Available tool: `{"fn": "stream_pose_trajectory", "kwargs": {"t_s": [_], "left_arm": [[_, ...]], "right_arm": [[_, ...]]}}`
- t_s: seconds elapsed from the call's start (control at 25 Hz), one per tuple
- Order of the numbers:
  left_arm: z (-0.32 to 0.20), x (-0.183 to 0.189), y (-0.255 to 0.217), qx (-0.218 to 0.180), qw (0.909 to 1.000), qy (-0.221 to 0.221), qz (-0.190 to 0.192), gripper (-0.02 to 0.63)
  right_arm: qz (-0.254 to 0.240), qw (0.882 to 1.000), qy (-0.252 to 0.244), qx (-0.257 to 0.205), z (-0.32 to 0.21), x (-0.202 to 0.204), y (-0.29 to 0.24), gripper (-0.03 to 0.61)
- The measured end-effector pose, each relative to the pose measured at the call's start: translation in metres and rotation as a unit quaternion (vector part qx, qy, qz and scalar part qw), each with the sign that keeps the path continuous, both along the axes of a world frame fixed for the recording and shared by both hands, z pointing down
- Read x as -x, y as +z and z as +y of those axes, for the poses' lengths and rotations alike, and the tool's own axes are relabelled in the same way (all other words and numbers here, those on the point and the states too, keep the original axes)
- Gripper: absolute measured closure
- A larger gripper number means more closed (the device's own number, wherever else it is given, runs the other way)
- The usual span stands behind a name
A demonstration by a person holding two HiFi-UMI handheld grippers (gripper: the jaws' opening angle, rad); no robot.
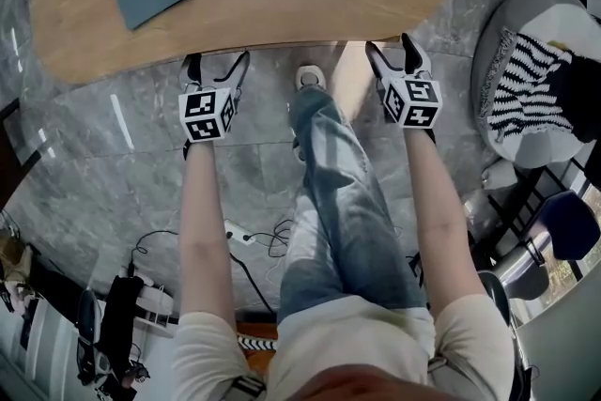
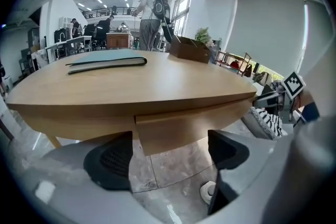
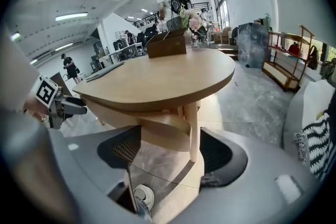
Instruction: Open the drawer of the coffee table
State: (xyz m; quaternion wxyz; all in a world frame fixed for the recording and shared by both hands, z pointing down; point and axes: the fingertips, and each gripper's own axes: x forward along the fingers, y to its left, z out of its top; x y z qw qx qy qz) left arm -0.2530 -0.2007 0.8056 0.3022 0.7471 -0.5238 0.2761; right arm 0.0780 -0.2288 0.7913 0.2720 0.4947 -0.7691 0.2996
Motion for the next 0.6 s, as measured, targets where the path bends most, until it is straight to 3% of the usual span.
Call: {"fn": "stream_pose_trajectory", "kwargs": {"t_s": [0.24, 0.6], "left_arm": [[-0.012, -0.009, 0.006, 0.005, 0.9996, 0.026, 0.004, 0.164], [-0.016, -0.011, 0.008, 0.018, 0.9991, 0.038, -0.007, 0.164]], "right_arm": [[0.001, 0.999, -0.037, 0.023, 0.002, 0.008, 0.018, 0.238], [-0.001, 0.999, -0.014, 0.031, 0.0, 0.008, 0.019, 0.259]]}}
